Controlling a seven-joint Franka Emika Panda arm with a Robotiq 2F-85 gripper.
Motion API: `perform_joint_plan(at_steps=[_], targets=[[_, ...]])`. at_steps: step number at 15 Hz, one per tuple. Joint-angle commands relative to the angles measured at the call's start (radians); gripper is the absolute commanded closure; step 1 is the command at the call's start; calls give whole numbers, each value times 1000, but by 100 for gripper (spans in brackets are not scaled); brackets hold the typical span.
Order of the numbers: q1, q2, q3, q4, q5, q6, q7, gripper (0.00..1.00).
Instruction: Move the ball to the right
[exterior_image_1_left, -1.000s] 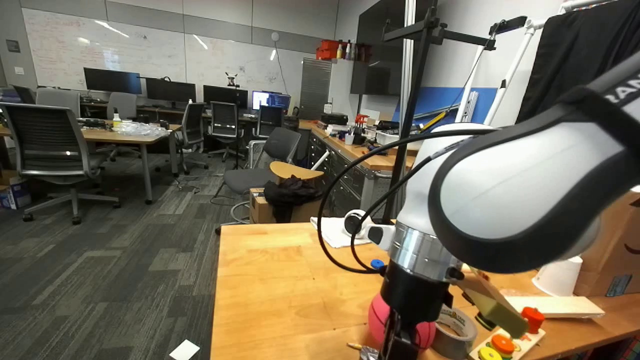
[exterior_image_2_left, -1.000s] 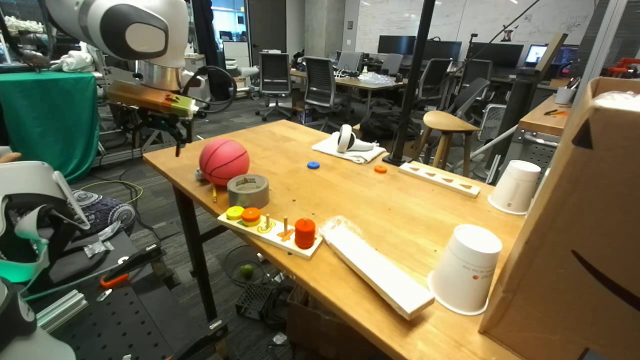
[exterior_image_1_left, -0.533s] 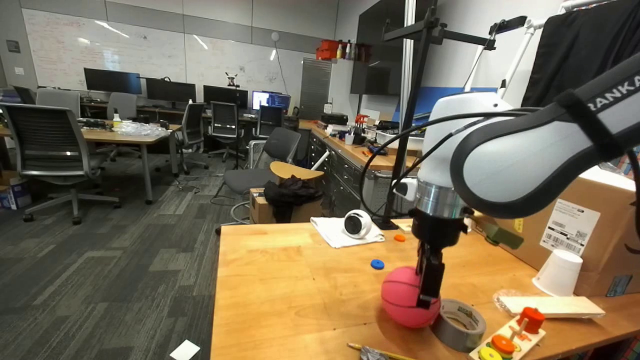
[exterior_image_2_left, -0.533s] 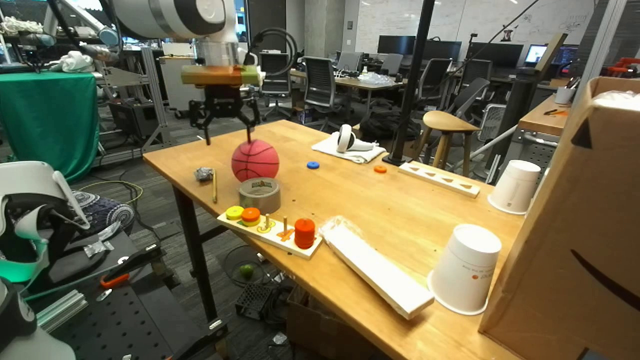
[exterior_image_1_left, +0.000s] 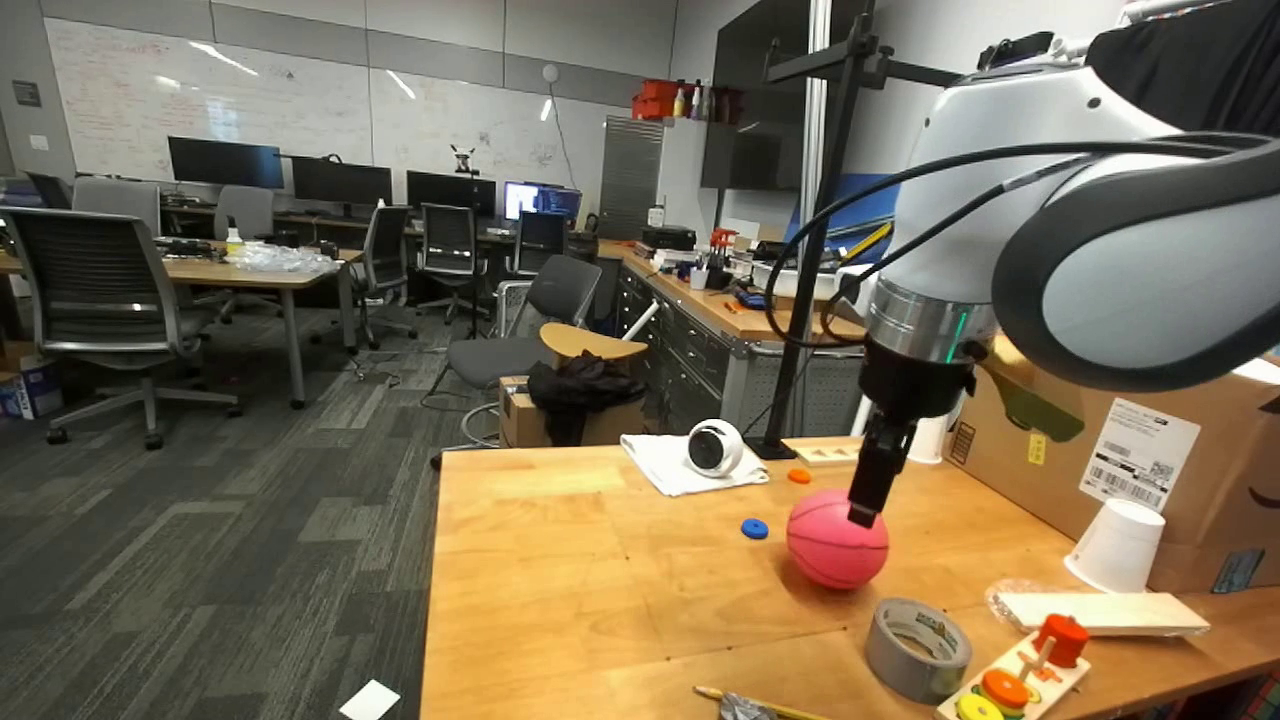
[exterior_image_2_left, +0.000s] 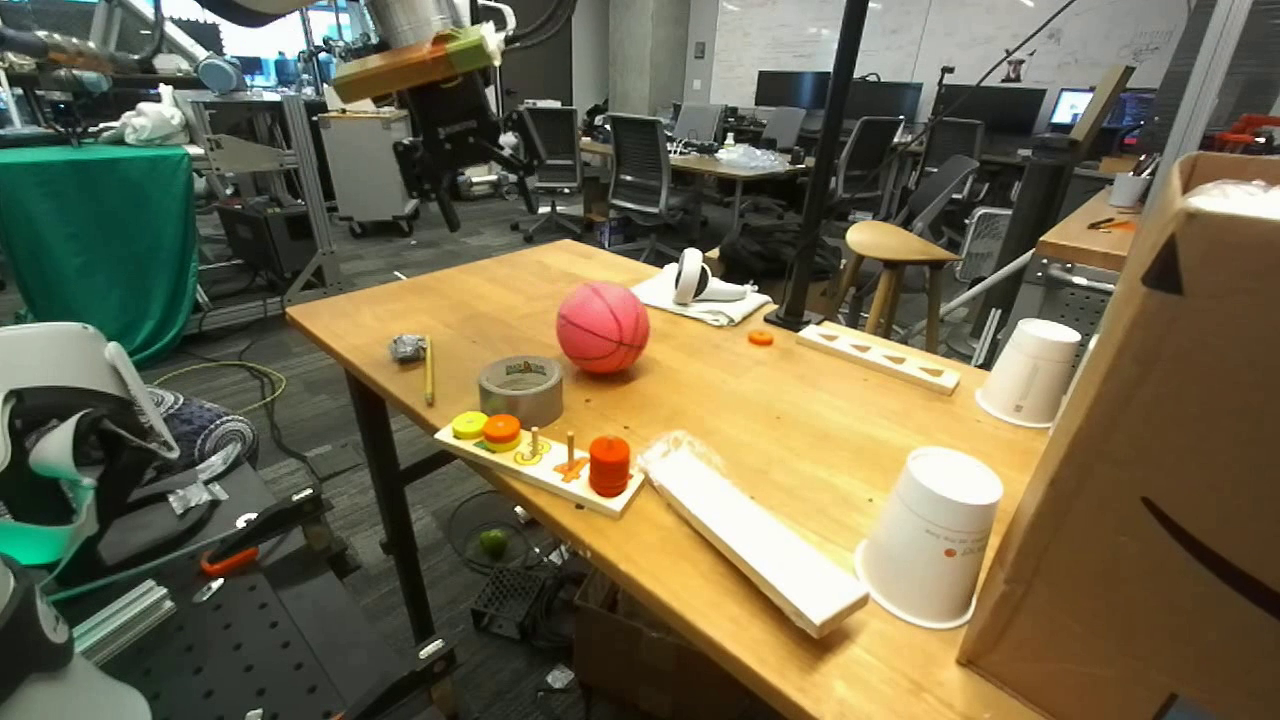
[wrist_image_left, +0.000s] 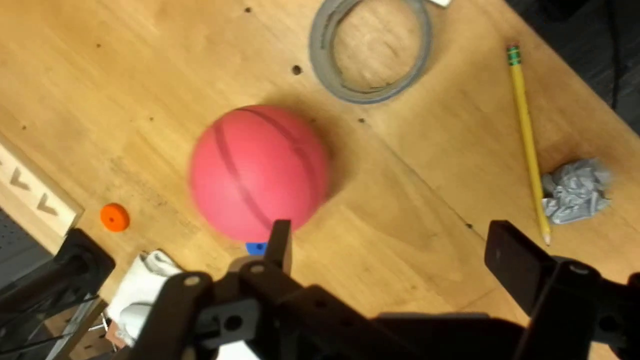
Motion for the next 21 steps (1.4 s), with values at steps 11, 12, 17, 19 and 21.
perform_joint_plan(at_steps=[11,12,17,19,21], targets=[[146,204,108,-37,344,165,121,0],[145,218,109,-33,352,165,117,0],[140,269,112,-13,407,176,82,0],[130,273,104,0,388,184,90,0],[110,272,83,20,356,188,109,0]])
